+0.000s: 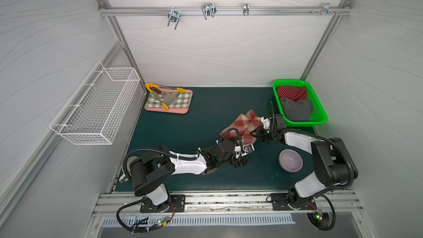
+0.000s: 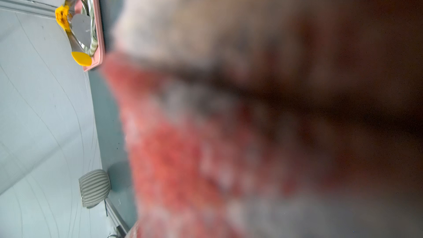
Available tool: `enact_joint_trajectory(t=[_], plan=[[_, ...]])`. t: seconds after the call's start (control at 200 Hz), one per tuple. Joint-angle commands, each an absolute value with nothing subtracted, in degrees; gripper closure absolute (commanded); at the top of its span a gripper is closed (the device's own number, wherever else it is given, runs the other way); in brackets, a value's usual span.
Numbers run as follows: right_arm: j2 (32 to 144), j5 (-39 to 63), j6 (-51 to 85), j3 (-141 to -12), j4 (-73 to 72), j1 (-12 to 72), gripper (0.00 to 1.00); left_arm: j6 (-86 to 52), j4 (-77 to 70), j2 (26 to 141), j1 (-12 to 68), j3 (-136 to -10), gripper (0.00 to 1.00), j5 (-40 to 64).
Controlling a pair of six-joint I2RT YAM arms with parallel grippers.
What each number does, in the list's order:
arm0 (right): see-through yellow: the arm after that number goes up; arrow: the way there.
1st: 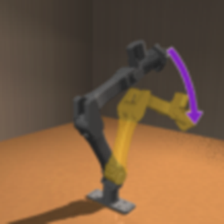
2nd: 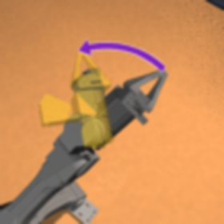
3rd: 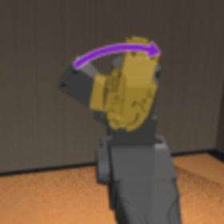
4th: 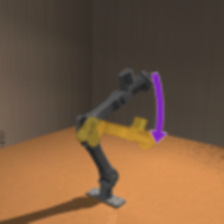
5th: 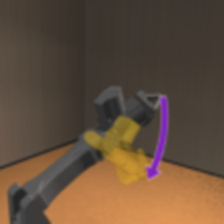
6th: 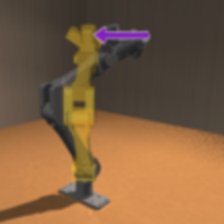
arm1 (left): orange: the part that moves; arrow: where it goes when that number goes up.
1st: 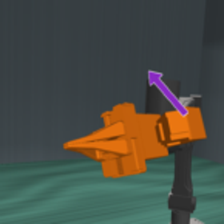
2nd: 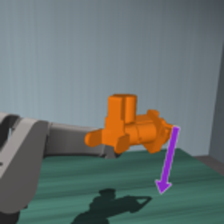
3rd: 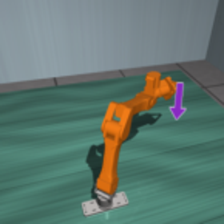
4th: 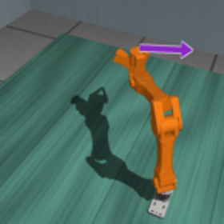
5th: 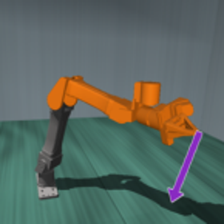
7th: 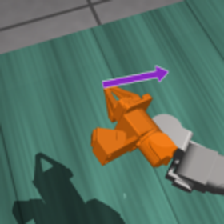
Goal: Roll up the skirts
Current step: Roll the skirt at the center of the board.
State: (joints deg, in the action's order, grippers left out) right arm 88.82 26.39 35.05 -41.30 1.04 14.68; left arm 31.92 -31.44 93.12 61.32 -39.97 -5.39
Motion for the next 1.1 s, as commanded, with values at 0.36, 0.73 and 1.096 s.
enact_joint_trajectory(t=[0.36, 0.73, 1.096], plan=[[87.92, 35.86, 37.04, -38.42, 0.09, 13.36, 0.85, 44.3, -34.35, 104.7, 64.25, -46.26, 0.01, -11.91], [87.01, 37.87, 38.23, -35.7, -1.37, 12.31, 0.86, 44.47, -43.0, 114.53, 64.25, -47.16, 0.84, -20.7], [78.36, 34.91, 42.25, -27.06, -10.91, 10.13, 0.36, 18.61, -42.69, 107.36, 56.01, -40.76, 1.0, -2.85]])
